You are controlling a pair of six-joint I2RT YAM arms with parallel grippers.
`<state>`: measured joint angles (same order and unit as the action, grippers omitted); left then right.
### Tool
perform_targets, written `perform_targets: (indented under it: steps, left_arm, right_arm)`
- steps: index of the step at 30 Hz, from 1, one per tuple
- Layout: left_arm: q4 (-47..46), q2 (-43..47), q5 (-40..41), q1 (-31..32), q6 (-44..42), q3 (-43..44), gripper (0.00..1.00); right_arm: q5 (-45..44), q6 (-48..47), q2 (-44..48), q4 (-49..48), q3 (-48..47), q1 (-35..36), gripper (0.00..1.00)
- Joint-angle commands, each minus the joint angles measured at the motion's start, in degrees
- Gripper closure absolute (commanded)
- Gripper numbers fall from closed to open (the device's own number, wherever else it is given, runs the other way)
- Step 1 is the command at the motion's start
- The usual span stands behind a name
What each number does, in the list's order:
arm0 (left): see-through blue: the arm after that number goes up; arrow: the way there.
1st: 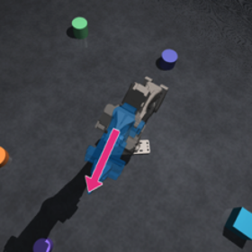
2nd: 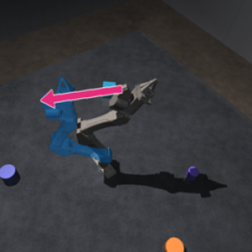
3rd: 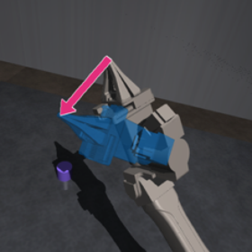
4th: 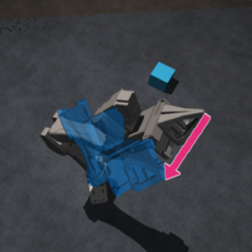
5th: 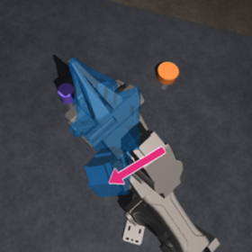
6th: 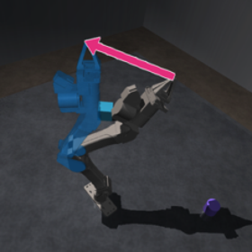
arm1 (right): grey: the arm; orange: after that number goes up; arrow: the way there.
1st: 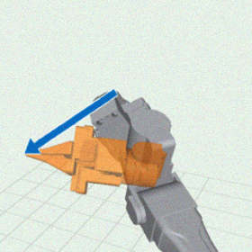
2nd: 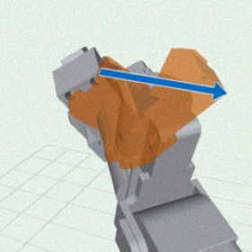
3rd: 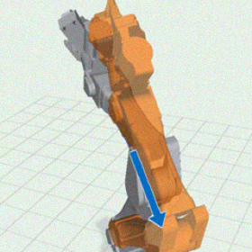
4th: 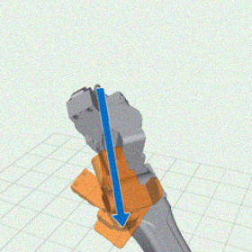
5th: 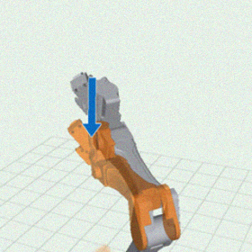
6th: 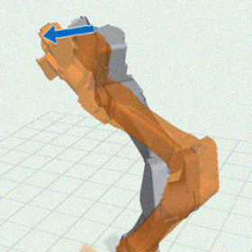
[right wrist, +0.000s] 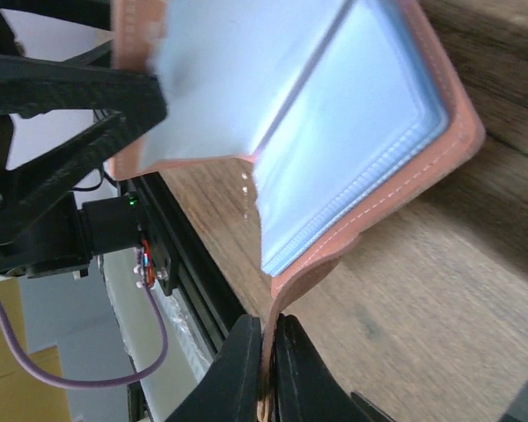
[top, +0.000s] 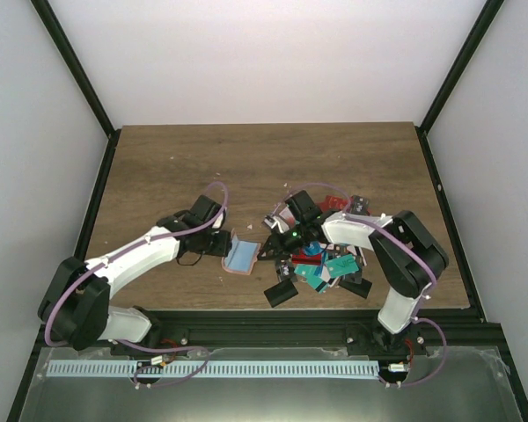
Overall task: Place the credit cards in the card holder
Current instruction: Open the card holder at the center of the board.
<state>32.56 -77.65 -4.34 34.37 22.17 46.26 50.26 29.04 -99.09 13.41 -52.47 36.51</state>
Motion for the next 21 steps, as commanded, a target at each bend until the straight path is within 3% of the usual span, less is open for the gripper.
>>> perform_targets:
  steps: [1, 6, 14, 17, 21]
  left_arm:
    - [-0.14, -0.05, 0.45, -0.67, 0.55, -1.01, 0.56]
    - [1.54, -0.4, 3.49, -2.33, 3.39, -1.9, 0.62]
    - [4.63, -2.59, 5.06, -5.61, 11.47, -4.58, 0.6]
    - [5.97, -4.37, 5.5, -7.37, 14.21, -5.25, 0.57]
    - [5.12, -5.21, 3.12, -10.0, 15.89, -6.72, 0.43]
  right_arm:
    - [-1.57, -1.51, -2.18, 0.84, -2.12, -0.93, 0.99]
    - [-4.82, -3.75, -6.49, 3.71, -6.03, -1.87, 0.99]
    - [-10.7, -7.7, -15.47, 10.0, -15.87, -2.76, 0.99]
    - [-11.62, -7.9, -16.73, 11.19, -17.47, -2.75, 0.99]
    - [-12.28, -7.18, -15.8, 11.81, -17.17, -2.72, 0.99]
